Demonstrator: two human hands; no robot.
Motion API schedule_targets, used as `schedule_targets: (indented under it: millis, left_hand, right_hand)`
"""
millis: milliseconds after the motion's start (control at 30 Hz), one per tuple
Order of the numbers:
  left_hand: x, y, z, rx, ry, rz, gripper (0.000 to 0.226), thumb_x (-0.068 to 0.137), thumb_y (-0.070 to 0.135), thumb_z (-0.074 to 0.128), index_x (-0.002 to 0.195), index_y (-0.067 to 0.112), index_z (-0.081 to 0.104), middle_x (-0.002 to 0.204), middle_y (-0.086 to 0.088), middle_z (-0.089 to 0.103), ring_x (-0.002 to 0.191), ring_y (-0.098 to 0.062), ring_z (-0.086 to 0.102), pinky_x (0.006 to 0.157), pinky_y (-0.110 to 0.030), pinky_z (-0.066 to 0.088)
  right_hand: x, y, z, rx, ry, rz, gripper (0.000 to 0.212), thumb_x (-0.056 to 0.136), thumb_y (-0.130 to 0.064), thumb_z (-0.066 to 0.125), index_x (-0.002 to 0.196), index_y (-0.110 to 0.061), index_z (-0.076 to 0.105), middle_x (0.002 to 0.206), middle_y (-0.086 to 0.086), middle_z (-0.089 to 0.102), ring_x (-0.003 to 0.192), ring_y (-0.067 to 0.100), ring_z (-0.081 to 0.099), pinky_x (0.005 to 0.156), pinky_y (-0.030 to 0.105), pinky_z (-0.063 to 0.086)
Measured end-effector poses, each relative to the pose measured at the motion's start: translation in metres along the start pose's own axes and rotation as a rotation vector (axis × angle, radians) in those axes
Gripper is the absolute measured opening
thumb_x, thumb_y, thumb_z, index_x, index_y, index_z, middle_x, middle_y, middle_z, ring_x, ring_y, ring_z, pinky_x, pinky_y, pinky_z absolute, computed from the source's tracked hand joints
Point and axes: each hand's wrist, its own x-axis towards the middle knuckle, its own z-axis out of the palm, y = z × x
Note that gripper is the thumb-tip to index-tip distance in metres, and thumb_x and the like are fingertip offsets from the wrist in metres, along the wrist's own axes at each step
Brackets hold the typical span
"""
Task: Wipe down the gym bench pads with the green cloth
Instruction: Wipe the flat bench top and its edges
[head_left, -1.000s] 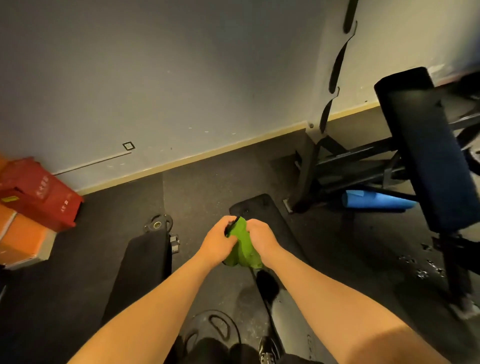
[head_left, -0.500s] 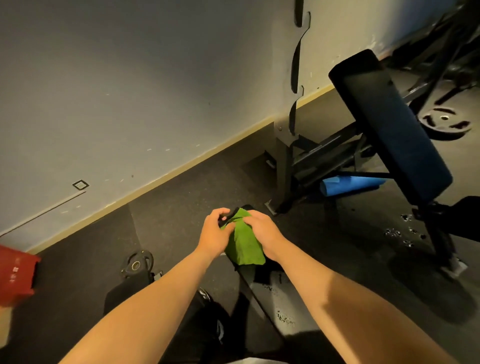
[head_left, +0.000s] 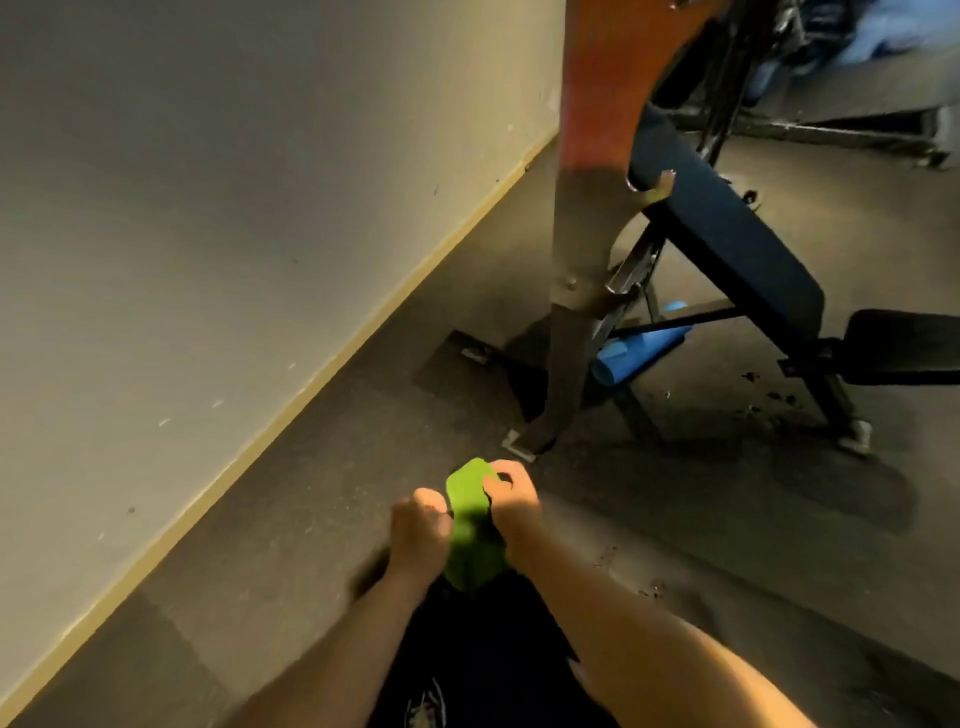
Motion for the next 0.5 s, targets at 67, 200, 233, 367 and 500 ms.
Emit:
schedule_targets:
  millis: [67, 200, 233, 367, 500]
  left_hand:
    - [0.024, -0.013, -0.03, -0.023, -0.18, 0.002, 0.022, 0.082, 0.016, 0.051, 0.092, 0.02, 0.07, 0.092, -0.009, 0.07, 0.086, -0.025, 0.067, 0.078, -0.035, 0.056]
    - [0.055, -0.033, -0.065, -0.181, -0.425, -0.098, 0.032, 0.087, 0.009, 0.054, 0.101, 0.038, 0.06, 0.108, -0.002, 0.068, 0.101, -0.022, 0.067, 0.092, -0.044, 0.056]
    - [0.057, -0.033, -0.07, -0.204, -0.446, -0.094, 0.035, 0.087, 0.005, 0.057, 0.104, 0.035, 0.059, 0.107, -0.001, 0.067, 0.1, -0.021, 0.066, 0.09, -0.039, 0.055]
    - [0.066, -0.052, -0.068, -0.156, -0.552, -0.101, 0.05, 0.087, 0.005, 0.063, 0.127, 0.029, 0.047, 0.115, 0.001, 0.062, 0.1, -0.015, 0.063, 0.078, -0.029, 0.049]
    - [0.072, -0.073, -0.058, -0.107, -0.461, -0.113, 0.034, 0.092, 0.017, 0.06, 0.123, 0.031, 0.055, 0.116, 0.0, 0.068, 0.1, -0.018, 0.065, 0.091, -0.04, 0.053]
  right_hand:
    - [0.002, -0.005, 0.046, 0.041, -0.1, 0.006, 0.012, 0.08, 0.002, 0.063, 0.089, 0.008, 0.065, 0.071, 0.015, 0.06, 0.061, 0.021, 0.06, 0.057, 0.024, 0.047]
    - [0.013, -0.001, 0.095, -0.021, 0.114, 0.115, 0.016, 0.086, -0.018, 0.06, 0.097, -0.01, 0.068, 0.085, 0.009, 0.066, 0.076, 0.025, 0.063, 0.067, 0.033, 0.054]
    - [0.021, 0.006, 0.1, -0.03, 0.202, 0.131, 0.015, 0.092, -0.022, 0.056, 0.102, -0.016, 0.066, 0.095, 0.007, 0.068, 0.088, 0.026, 0.065, 0.078, 0.036, 0.056]
    - [0.043, 0.033, 0.109, -0.017, 0.195, 0.185, 0.014, 0.094, -0.032, 0.053, 0.097, -0.025, 0.065, 0.097, 0.005, 0.074, 0.093, 0.03, 0.069, 0.089, 0.048, 0.056]
    - [0.04, 0.037, 0.119, -0.047, 0.156, 0.15, 0.011, 0.098, -0.023, 0.054, 0.102, -0.021, 0.064, 0.104, 0.007, 0.073, 0.091, 0.025, 0.066, 0.088, 0.041, 0.053]
